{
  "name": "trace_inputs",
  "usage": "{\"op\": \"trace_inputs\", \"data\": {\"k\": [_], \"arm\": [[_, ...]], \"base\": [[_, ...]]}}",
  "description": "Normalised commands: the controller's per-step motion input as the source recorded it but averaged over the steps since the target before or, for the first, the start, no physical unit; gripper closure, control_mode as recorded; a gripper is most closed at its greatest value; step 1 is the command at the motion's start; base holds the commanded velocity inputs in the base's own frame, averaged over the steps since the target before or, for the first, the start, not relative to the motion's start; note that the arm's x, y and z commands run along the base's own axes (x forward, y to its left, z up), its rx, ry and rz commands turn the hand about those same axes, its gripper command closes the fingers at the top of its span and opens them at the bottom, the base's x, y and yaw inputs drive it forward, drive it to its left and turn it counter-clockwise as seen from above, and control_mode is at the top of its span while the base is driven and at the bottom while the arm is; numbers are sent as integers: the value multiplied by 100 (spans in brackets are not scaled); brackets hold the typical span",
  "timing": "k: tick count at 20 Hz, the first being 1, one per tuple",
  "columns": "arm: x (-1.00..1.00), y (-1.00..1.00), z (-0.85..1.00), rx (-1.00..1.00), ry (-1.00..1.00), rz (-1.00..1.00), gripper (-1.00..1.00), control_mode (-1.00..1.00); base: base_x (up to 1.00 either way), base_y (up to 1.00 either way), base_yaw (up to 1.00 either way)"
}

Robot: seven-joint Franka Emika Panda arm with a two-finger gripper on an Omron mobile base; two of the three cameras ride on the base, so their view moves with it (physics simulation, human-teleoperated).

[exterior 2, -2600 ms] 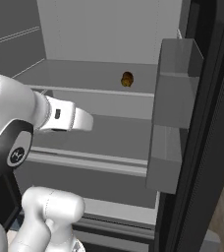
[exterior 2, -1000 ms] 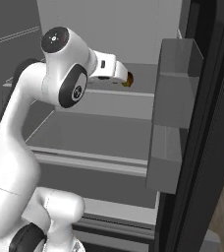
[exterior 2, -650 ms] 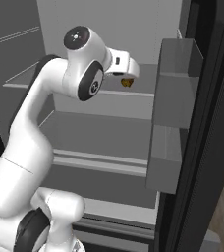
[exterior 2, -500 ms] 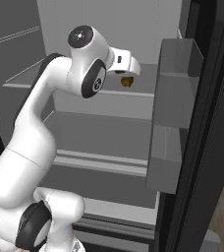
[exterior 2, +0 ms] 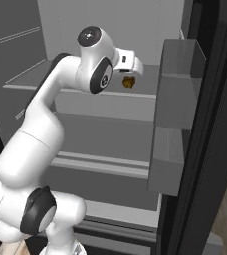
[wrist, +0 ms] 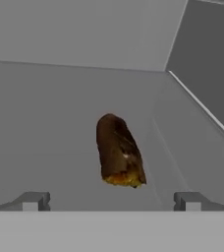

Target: Open the fridge, remove the kiwi, sweet potato, and chicken drumstick, and place them on any counter.

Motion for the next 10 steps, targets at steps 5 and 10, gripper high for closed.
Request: {"op": "trace_inputs", "data": {"k": [5,10], "arm": [[39,0,-10,0,10,0,-100,-100],[41,-6,-1,0,9,1,-100,-100]], "base": [[0,0,0],[0,0,0]]}}
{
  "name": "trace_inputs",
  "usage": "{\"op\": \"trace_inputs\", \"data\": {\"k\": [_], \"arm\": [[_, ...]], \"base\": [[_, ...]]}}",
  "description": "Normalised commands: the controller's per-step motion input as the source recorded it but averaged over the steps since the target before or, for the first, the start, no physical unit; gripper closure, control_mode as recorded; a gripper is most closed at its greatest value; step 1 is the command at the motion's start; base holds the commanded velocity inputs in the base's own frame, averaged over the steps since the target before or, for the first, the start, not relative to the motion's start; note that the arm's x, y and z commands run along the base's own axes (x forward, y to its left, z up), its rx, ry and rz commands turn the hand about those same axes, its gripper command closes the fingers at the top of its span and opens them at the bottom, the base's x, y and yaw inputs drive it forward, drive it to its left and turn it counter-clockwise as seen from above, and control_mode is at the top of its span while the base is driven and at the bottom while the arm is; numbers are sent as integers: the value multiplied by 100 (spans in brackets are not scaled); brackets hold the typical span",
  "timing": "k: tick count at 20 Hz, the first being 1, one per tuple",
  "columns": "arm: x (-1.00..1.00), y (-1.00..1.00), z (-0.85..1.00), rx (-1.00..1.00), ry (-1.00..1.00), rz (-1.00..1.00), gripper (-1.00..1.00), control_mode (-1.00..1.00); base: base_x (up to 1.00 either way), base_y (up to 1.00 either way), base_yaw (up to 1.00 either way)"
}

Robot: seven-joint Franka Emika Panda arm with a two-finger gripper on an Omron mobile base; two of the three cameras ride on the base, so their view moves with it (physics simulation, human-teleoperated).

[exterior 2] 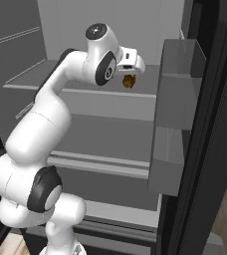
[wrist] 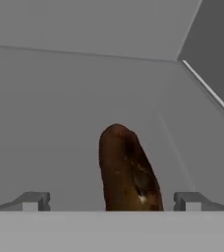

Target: Open the fridge, remove the kiwi, sweet potato, and chicken drumstick, and place them on any counter.

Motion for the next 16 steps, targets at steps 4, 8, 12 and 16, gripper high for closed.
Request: {"op": "trace_inputs", "data": {"k": [4,8,12,16], "arm": [[40,-21,0,1,7,2,-100,-100],[26,-30,-3,1,4,3,-100,-100],[8,-17,-22,0,0,2,-100,-100],[0,0,-43,0,0,3,-100,-100]], "base": [[0,0,0],[0,0,0],[0,0,0],[0,0,0]]}}
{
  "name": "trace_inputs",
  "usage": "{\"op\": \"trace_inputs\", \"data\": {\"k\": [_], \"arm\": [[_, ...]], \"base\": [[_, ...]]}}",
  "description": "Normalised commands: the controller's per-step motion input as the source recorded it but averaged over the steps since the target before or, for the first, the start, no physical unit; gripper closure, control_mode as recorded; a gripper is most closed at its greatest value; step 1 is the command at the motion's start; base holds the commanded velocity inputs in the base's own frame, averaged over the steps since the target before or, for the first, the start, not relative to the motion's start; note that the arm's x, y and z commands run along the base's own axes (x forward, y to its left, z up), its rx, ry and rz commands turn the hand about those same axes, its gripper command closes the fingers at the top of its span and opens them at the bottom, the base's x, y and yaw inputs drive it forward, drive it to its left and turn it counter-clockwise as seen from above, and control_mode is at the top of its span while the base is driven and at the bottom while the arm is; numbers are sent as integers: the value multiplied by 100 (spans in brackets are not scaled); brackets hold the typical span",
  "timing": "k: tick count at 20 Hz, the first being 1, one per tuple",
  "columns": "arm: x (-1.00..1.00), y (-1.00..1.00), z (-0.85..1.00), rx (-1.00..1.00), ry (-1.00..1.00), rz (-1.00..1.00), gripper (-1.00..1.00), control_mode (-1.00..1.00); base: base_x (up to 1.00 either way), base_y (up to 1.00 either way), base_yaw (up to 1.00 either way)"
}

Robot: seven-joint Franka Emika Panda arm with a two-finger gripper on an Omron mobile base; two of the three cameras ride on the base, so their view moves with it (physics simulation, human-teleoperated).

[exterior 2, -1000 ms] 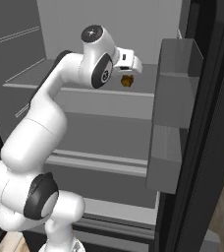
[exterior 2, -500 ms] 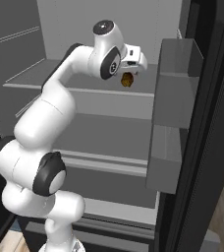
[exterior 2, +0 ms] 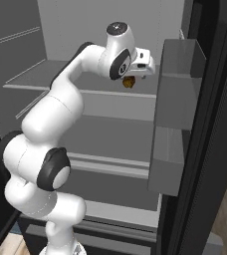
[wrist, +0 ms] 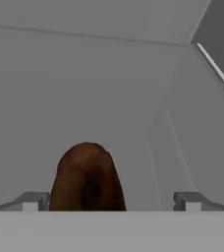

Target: Open the fridge, remove the kiwi, sweet potato, and chicken drumstick, and place them on any counter.

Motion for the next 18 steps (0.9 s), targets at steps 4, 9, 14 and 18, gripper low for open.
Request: {"op": "trace_inputs", "data": {"k": [4,9,14,18], "arm": [[-3,2,-42,0,0,2,-100,-100],[-4,6,-42,0,0,3,-100,-100],[0,14,-45,0,2,1,-100,-100],[0,9,-48,0,8,0,100,-100]], "base": [[0,0,0],[0,0,0],[0,0,0],[0,0,0]]}}
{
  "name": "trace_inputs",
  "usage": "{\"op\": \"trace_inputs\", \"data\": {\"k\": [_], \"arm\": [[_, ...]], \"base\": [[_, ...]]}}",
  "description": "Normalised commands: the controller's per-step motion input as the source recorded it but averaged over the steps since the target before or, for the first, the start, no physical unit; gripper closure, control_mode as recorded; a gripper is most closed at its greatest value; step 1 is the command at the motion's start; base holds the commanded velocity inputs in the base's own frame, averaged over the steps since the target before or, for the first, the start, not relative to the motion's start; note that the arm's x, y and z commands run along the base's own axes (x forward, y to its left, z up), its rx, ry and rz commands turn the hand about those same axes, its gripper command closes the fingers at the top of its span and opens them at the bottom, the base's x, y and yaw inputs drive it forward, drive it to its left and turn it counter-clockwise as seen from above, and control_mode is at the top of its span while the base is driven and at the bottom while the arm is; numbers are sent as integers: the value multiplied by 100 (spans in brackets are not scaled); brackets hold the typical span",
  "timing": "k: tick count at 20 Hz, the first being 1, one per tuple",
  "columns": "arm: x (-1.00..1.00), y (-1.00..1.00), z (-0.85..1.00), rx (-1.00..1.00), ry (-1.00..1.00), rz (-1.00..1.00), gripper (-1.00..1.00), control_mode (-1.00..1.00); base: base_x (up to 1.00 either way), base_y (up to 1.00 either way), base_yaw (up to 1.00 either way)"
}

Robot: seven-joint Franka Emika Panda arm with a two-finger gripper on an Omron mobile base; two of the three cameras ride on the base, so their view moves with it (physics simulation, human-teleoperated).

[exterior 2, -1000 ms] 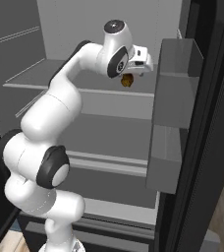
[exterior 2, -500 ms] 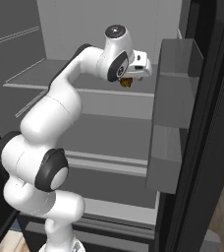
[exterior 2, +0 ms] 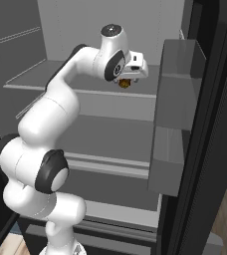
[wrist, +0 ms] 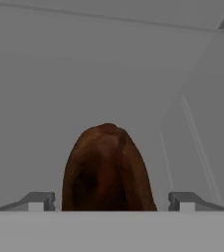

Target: Open the fridge, remove the kiwi, sweet potato, and chicken drumstick, and place them on any counter.

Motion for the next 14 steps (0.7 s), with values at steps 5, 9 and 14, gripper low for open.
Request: {"op": "trace_inputs", "data": {"k": [5,9,14], "arm": [[0,5,-50,1,13,0,100,-100],[0,1,-42,0,15,0,100,-100],[0,0,-22,0,3,0,100,-100]], "base": [[0,0,0],[0,0,0],[0,0,0]]}}
